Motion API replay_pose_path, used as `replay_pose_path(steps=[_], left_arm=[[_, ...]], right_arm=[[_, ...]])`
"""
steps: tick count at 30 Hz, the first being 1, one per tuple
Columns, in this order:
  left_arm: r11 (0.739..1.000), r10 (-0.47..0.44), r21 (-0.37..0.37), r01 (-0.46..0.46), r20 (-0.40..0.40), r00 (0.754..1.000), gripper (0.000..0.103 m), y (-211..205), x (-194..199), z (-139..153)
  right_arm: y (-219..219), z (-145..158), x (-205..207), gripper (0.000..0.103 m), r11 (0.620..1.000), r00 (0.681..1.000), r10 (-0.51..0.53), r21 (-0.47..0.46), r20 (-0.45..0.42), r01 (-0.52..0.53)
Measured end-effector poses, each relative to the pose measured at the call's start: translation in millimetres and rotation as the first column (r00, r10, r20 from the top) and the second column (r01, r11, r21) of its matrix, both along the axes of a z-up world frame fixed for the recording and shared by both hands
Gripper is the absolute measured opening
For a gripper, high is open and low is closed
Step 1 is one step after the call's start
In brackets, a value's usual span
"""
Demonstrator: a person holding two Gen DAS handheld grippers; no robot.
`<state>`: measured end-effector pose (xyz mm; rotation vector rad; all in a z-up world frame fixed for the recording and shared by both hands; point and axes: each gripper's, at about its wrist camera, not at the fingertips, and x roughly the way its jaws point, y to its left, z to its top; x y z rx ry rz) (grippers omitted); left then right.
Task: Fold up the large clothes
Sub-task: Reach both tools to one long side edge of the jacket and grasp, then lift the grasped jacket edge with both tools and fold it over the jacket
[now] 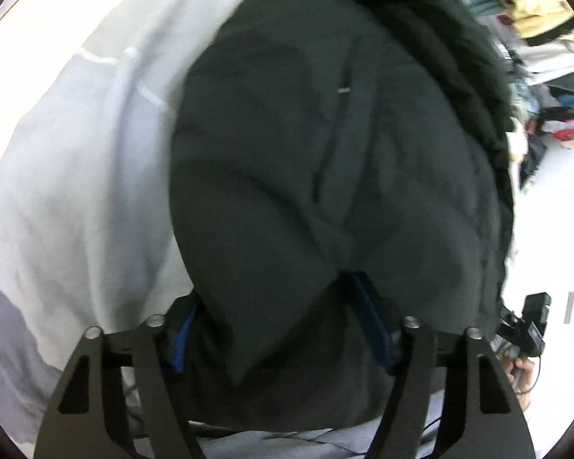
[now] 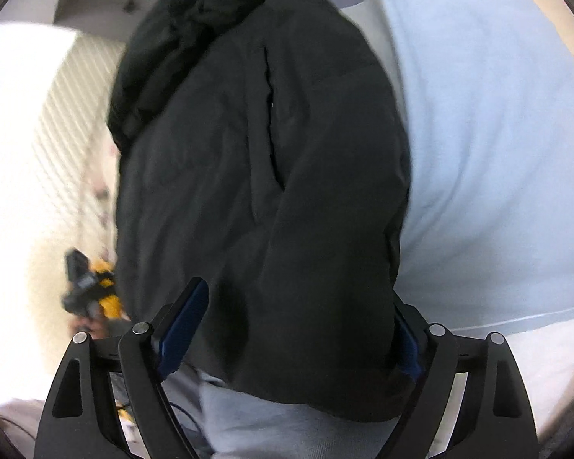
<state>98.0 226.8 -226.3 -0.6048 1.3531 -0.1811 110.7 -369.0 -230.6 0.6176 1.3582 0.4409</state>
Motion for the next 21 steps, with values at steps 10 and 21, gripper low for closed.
replay_pose_path(steps=[10, 21], left_arm=[[0.998, -0.012, -0.068, 0.019, 0.101, 0.995, 0.049, 9, -8, 17], [1.000, 0.023, -0.007, -0.023, 0.009, 1.000, 0.052, -8, -1, 8]], right_arm=[[35, 31, -18, 0.085, 0.989, 0.975, 0.126, -0.095, 0.180, -0.111], [22, -14, 6, 0.077, 0.992, 0.992, 0.085, -0.084, -0.090, -0.093]])
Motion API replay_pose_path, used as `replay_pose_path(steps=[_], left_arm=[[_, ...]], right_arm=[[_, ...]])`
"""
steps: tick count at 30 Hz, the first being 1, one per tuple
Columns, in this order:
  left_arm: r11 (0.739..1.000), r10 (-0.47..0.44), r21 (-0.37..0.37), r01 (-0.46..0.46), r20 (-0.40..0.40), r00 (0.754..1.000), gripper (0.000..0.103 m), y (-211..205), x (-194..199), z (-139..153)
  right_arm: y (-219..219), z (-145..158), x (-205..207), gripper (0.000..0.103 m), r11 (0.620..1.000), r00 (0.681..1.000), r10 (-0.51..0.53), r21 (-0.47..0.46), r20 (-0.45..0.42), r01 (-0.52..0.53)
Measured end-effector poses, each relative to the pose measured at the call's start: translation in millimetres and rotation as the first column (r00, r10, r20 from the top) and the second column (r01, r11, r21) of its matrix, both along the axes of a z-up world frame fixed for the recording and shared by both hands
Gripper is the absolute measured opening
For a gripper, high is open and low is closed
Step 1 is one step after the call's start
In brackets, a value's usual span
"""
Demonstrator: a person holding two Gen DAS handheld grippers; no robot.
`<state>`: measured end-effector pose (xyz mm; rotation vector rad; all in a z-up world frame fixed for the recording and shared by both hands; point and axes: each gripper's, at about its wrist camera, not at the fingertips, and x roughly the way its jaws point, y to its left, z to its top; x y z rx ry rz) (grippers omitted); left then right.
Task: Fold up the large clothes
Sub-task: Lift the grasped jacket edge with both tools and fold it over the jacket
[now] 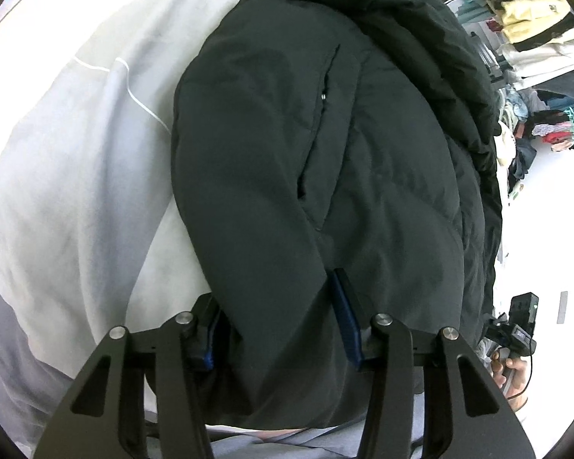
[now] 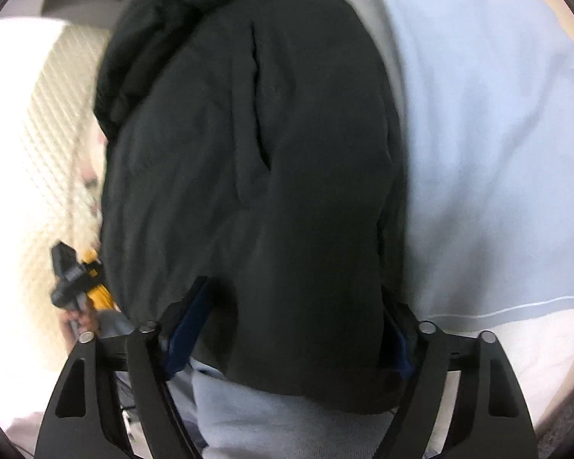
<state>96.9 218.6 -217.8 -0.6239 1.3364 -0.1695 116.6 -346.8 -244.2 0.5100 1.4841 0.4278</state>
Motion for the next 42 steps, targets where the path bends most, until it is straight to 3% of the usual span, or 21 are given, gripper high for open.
replay_pose_path(steps=[2, 3, 8, 11, 16, 18, 21, 31, 39, 42], left_arm=[[1.000, -0.013, 0.005, 0.013, -0.024, 1.000, 0.065, -3, 3, -5], [1.000, -0.015, 0.020, 0.015, -0.031, 0.999, 0.065, -6, 6, -7], [1.000, -0.013, 0.009, 0.014, -0.025, 1.000, 0.064, -5, 5, -4], [1.000, -0.025, 0.000, 0.025, 0.016, 1.000, 0.060, -10, 3, 4], [1.000, -0.030, -0.007, 0.030, 0.079, 0.996, 0.035, -8, -2, 15], [0.999, -0.012, -0.036, 0.016, 0.110, 0.994, 0.021, -4, -6, 23], [0.996, 0.009, -0.084, 0.004, 0.161, 0.987, 0.011, 3, -14, 40], [0.960, 0.138, -0.275, -0.047, 0.324, 0.936, 0.004, 36, -35, 125], [0.940, 0.161, -0.341, -0.026, 0.373, 0.914, 0.003, 46, -65, 171], [0.945, 0.150, -0.327, -0.016, 0.388, 0.909, 0.003, 46, -89, 183]], right_arm=[[13, 1, 3, 0.072, 0.996, 0.997, 0.081, -0.037, -0.004, -0.081], [20, 2, 2, 0.067, 0.993, 0.994, 0.107, -0.053, 0.004, -0.106], [29, 19, -13, 0.027, 0.982, 0.981, 0.175, -0.093, 0.079, -0.167], [27, 36, -24, 0.016, 0.984, 0.974, 0.168, -0.092, 0.153, -0.156], [35, 69, -38, 0.012, 0.975, 0.928, 0.220, -0.090, 0.302, -0.202], [38, 82, -39, 0.011, 0.979, 0.913, 0.205, -0.069, 0.354, -0.193], [46, 105, -38, 0.009, 0.985, 0.884, 0.163, -0.030, 0.439, -0.167], [31, 183, -47, 0.007, 0.989, 0.781, 0.006, 0.110, 0.624, -0.095], [-13, 215, -84, 0.006, 0.969, 0.730, -0.158, 0.247, 0.665, -0.016], [-19, 219, -108, 0.006, 0.963, 0.722, -0.190, 0.269, 0.665, 0.005]])
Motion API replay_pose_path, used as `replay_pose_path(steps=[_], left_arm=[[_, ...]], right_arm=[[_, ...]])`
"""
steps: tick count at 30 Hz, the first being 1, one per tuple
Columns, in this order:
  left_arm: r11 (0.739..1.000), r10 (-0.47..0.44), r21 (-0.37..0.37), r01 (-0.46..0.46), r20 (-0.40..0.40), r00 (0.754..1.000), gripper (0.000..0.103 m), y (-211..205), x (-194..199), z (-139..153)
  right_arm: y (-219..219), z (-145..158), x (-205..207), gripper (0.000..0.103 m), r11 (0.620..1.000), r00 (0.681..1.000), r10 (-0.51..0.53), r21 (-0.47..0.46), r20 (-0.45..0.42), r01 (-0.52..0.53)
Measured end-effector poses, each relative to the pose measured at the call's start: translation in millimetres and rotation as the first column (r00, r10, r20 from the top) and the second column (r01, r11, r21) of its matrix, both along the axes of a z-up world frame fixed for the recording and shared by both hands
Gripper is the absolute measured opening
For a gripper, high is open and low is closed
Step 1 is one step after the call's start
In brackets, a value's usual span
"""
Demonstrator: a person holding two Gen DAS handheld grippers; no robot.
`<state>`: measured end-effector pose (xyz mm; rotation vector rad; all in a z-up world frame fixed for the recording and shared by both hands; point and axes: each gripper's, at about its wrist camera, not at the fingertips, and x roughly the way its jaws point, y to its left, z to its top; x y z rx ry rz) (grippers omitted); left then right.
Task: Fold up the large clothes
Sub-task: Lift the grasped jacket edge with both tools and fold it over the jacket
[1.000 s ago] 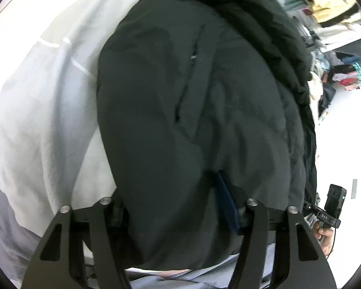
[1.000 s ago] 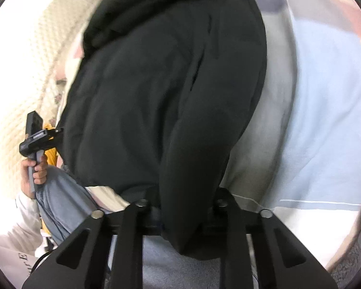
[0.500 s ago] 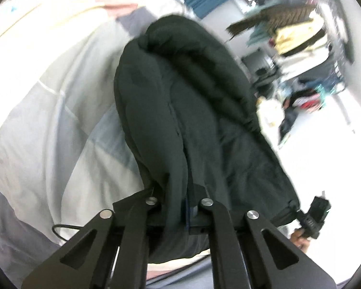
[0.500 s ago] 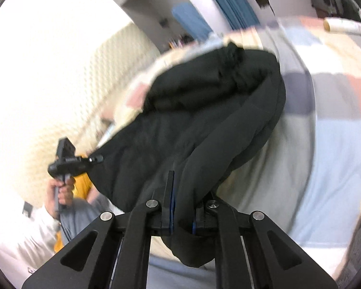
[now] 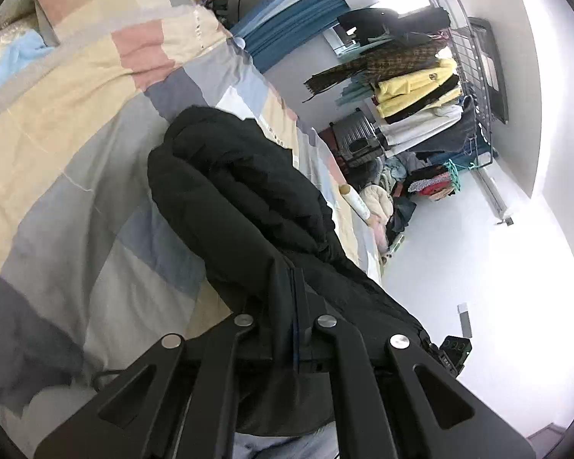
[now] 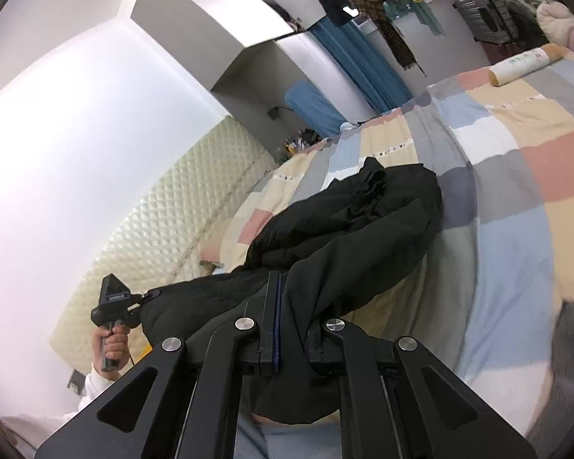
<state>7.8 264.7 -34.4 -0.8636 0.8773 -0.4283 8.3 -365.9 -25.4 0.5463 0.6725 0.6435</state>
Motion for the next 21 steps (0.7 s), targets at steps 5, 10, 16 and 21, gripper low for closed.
replay_pose_path(steps=[5, 10, 16, 21], left_arm=[[1.000, -0.006, 0.030, 0.008, -0.060, 0.998, 0.004, -6, -35, 3], [0.998, -0.046, 0.037, 0.050, -0.108, 0.993, 0.004, -10, -62, 7], [0.998, -0.053, 0.026, 0.056, -0.098, 0.994, 0.004, -3, -62, 20], [0.998, -0.056, 0.027, 0.059, -0.110, 0.992, 0.005, 6, -36, 17]], right_arm=[[-15, -4, -46, 0.005, 0.997, 0.997, -0.052, 0.049, -0.049, 0.054], [-25, 0, -88, 0.005, 0.992, 0.992, -0.101, 0.067, -0.070, 0.106], [-30, 14, -102, 0.005, 0.985, 0.990, -0.135, 0.101, -0.035, 0.138], [-27, 22, -78, 0.005, 0.987, 0.992, -0.126, 0.104, 0.002, 0.125]])
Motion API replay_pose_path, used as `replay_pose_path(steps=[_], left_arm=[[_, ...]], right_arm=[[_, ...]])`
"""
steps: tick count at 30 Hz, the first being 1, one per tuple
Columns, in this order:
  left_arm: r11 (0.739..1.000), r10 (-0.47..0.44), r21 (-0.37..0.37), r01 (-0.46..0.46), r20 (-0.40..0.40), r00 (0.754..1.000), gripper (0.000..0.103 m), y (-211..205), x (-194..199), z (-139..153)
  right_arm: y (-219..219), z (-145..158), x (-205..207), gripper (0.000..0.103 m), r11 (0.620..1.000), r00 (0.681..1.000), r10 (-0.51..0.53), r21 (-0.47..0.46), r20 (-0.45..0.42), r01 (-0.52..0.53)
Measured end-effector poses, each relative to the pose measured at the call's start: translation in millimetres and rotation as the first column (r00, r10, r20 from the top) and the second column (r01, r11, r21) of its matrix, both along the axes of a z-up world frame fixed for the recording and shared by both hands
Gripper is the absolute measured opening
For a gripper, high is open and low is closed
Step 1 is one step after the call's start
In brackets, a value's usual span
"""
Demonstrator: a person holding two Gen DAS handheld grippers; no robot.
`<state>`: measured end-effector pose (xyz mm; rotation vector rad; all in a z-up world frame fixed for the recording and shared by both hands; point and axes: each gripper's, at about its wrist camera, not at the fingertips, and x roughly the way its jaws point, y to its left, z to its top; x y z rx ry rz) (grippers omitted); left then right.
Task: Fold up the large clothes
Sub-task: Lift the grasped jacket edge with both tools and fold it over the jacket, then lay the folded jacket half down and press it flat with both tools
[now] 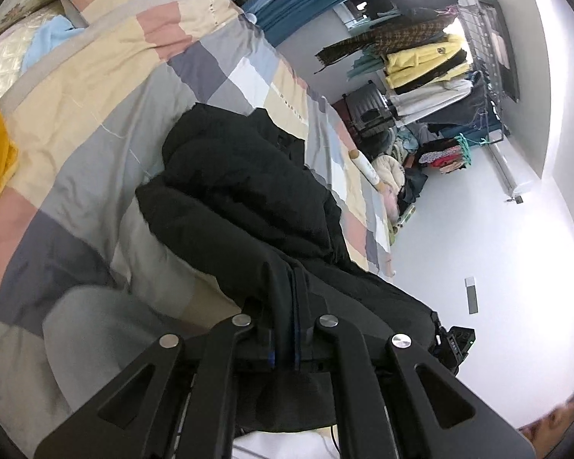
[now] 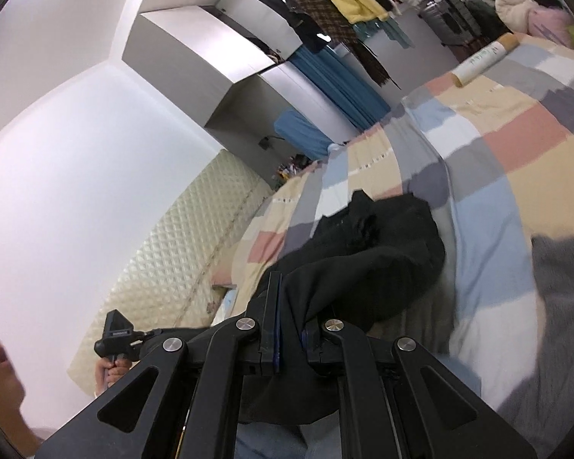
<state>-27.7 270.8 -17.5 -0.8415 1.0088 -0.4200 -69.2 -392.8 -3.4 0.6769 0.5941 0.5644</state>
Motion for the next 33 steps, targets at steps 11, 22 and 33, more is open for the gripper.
replay_pose_path(steps=[11, 22, 33], left_arm=[[0.995, 0.053, 0.081, -0.049, -0.045, 0.998, 0.008, 4, 110, 20], [0.923, 0.149, 0.361, -0.131, -0.022, 0.989, 0.011, -29, 214, 30], [0.707, 0.183, 0.698, -0.113, -0.026, 0.983, 0.012, -75, 322, -20]], right_arm=[[1, 12, 136, 0.005, 0.996, 0.995, -0.092, 0.005, -0.047, 0.093], [16, -1, 271, 0.005, 0.969, 0.960, -0.227, -0.135, -0.165, 0.206], [45, -66, 388, 0.004, 0.895, 0.896, -0.344, -0.386, -0.282, 0.223]])
